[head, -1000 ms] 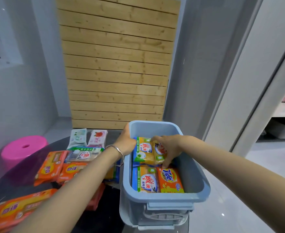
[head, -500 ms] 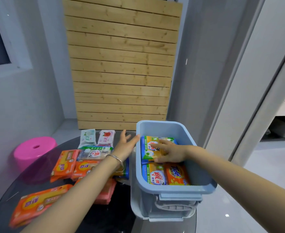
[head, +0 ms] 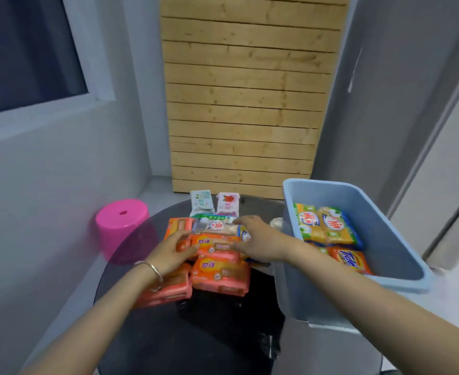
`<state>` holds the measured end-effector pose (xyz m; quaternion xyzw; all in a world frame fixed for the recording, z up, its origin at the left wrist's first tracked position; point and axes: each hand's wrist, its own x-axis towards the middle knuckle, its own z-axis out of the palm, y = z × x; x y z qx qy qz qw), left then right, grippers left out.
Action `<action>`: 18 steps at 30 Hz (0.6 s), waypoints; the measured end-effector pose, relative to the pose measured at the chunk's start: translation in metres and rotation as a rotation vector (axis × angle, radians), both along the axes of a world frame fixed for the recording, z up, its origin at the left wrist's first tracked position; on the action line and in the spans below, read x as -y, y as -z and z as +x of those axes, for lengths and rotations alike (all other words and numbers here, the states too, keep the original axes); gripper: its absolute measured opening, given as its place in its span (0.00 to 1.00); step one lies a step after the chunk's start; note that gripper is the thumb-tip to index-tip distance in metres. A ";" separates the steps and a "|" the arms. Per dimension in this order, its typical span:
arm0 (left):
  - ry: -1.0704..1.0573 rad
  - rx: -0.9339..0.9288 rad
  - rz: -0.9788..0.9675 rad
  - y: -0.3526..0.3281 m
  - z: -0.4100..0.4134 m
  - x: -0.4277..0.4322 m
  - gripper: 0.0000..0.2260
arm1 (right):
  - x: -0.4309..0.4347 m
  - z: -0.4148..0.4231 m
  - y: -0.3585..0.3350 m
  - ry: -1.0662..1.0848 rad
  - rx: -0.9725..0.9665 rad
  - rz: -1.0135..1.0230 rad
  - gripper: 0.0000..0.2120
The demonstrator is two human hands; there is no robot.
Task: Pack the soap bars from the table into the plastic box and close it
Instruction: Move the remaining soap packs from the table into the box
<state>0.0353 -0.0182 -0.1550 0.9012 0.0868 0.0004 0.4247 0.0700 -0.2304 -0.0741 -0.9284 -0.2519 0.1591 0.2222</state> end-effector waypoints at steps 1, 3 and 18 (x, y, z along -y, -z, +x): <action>0.017 -0.020 0.021 0.004 0.000 -0.001 0.27 | -0.010 0.003 0.012 0.079 -0.061 0.019 0.31; 0.056 -0.016 0.092 0.009 0.001 -0.001 0.28 | -0.024 0.012 0.035 0.247 -0.123 0.111 0.29; 0.230 -0.080 0.593 0.023 0.110 0.000 0.33 | -0.026 0.069 0.103 0.826 -0.145 0.121 0.43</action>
